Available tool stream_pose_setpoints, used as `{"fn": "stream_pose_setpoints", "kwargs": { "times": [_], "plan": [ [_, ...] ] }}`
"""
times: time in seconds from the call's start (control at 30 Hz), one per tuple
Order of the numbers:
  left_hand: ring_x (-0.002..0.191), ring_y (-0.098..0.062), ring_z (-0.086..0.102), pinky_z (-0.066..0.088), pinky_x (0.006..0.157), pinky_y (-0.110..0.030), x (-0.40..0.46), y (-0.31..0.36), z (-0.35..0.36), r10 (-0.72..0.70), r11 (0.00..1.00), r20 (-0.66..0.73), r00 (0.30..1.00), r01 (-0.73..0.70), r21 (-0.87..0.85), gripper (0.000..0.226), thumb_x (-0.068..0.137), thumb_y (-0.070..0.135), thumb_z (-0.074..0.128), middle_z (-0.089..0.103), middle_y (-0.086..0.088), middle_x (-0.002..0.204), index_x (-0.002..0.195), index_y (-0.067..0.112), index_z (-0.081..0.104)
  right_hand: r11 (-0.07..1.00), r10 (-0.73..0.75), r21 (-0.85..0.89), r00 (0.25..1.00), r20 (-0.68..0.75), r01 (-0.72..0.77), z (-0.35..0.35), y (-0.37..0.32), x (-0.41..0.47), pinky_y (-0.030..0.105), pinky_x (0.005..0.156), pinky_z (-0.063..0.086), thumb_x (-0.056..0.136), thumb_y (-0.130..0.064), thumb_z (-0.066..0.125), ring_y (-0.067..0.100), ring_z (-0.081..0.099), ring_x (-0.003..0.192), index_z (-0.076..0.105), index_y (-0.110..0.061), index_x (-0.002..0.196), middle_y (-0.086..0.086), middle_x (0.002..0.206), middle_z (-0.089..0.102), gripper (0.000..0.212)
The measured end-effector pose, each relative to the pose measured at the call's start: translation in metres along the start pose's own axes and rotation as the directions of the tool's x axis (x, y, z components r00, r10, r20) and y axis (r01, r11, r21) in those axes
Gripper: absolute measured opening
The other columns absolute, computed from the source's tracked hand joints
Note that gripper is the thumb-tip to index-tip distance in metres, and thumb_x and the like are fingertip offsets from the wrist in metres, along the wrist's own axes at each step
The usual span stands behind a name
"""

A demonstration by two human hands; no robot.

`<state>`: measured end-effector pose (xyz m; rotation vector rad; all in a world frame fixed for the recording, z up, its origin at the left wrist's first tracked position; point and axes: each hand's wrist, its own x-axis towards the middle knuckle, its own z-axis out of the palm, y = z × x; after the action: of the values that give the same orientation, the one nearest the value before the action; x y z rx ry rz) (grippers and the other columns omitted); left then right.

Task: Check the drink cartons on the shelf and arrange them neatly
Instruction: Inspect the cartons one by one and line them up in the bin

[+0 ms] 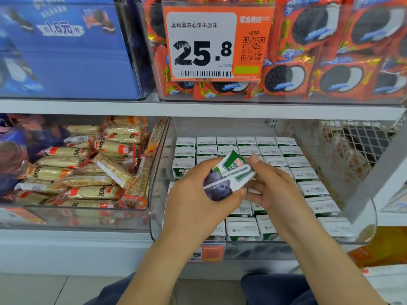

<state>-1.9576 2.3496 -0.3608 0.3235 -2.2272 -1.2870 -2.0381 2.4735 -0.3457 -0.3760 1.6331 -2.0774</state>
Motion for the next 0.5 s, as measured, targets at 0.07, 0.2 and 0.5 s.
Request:
{"fn": "stream_pose_setpoints", "kwargs": {
  "times": [0.07, 0.2, 0.5],
  "plan": [
    [0.092, -0.003, 0.065, 0.056, 0.075, -0.025, 0.0013, 0.0014, -0.0007, -0.028, 0.997, -0.043, 0.999, 0.025, -0.068, 0.053, 0.067, 0.035, 0.084, 0.07, 0.014, 0.098, 0.116, 0.027, 0.065, 0.997, 0.018, 0.07, 0.997, 0.07, -0.023, -0.002, -0.0017, 0.0006, 0.024, 0.063, 0.055, 0.074, -0.046, 0.063, 0.011, 0.068, 0.074, 0.078, -0.02, 0.089, 0.003, 0.086, 0.073, 0.033],
    [0.089, -0.002, 0.067, 0.053, 0.069, -0.014, 0.0033, 0.0053, -0.0013, -0.081, 0.974, -0.075, 0.994, 0.063, -0.217, 0.044, 0.071, 0.025, 0.082, 0.072, 0.012, 0.095, 0.112, 0.025, 0.067, 0.993, 0.039, 0.101, 0.984, 0.174, -0.057, -0.004, -0.0002, 0.001, 0.026, 0.064, 0.056, 0.079, -0.032, 0.062, 0.014, 0.069, 0.081, 0.075, -0.017, 0.098, 0.004, 0.096, 0.073, 0.028],
    [0.091, -0.001, 0.066, 0.05, 0.068, -0.011, 0.0034, 0.0045, -0.0034, -0.057, 0.968, -0.015, 0.998, 0.052, -0.245, 0.045, 0.071, 0.026, 0.082, 0.071, 0.015, 0.096, 0.113, 0.026, 0.066, 0.998, -0.056, -0.018, 0.977, 0.208, 0.061, -0.004, 0.006, 0.0, 0.024, 0.071, 0.055, 0.08, -0.027, 0.061, 0.016, 0.07, 0.091, 0.073, -0.024, 0.106, 0.002, 0.106, 0.073, 0.029]
  ]
}}
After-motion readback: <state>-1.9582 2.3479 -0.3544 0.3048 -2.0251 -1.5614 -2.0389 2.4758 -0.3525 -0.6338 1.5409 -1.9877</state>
